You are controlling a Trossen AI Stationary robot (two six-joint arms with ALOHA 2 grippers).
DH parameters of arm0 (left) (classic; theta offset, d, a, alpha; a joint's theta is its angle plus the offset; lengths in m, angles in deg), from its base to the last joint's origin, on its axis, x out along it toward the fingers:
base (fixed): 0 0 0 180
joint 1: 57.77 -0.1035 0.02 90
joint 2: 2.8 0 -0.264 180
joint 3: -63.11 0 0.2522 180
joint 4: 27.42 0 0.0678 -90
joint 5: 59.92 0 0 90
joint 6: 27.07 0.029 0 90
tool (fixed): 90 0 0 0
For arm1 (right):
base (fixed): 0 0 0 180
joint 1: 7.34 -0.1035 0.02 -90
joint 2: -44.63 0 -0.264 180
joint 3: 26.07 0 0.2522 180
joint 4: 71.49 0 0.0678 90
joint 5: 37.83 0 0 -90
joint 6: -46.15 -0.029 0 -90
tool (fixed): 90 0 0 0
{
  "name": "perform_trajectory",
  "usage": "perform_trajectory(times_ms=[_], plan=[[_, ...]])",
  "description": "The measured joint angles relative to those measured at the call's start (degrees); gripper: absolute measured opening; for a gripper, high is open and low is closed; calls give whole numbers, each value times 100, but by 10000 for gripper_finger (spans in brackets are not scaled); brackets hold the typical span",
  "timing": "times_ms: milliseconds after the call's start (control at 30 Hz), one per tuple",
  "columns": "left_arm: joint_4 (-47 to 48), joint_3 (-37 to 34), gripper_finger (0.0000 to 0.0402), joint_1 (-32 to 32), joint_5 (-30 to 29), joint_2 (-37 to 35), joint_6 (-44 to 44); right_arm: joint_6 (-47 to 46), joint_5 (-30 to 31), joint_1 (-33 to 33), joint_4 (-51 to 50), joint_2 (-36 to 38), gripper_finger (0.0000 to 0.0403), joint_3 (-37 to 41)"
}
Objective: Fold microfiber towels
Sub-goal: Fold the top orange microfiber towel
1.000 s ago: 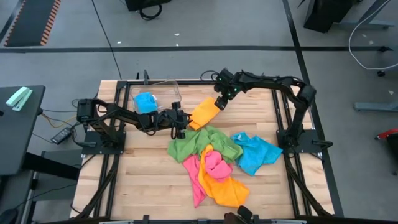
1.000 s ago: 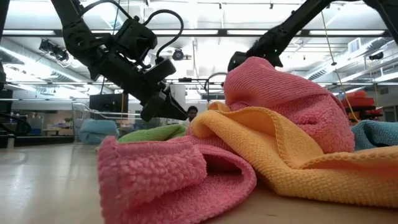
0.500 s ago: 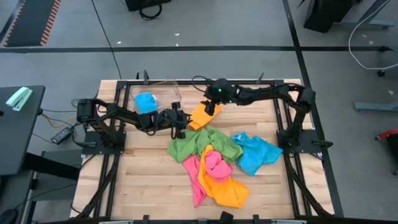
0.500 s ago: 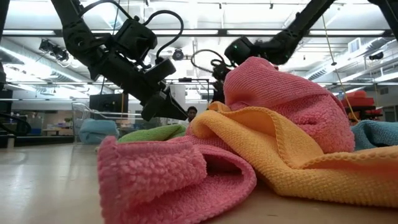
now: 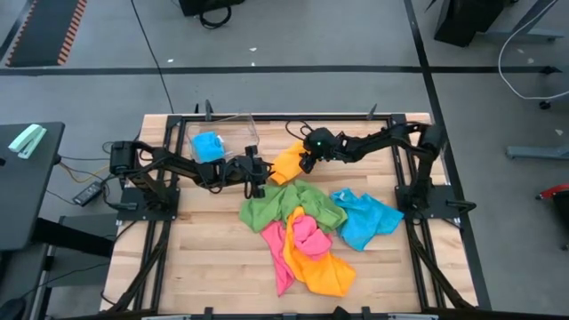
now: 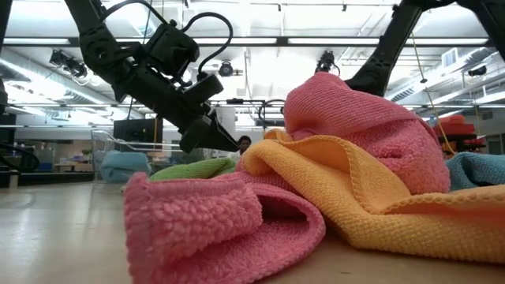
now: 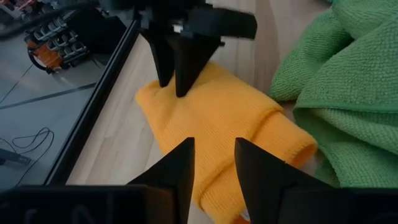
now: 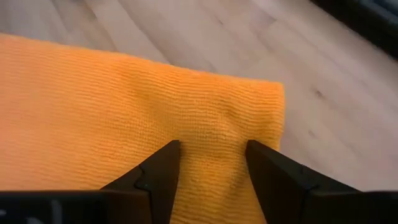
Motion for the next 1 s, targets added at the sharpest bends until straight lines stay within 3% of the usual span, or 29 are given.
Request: perform_trajectory(times_ms=[233,567,800,1000], plan=[[1,0,121,2,3,-2,-4,-35,10,1,-105,-10,175,-81],[1,0,121,2,23,-2,-111,366,12,-3,-607,-10,172,-865],[28,0,119,0,25,-2,-103,693,179,-243,687,-10,172,-635],[28,0,113,2,23,-2,-7,461,735,-503,1204,-10,172,-194]])
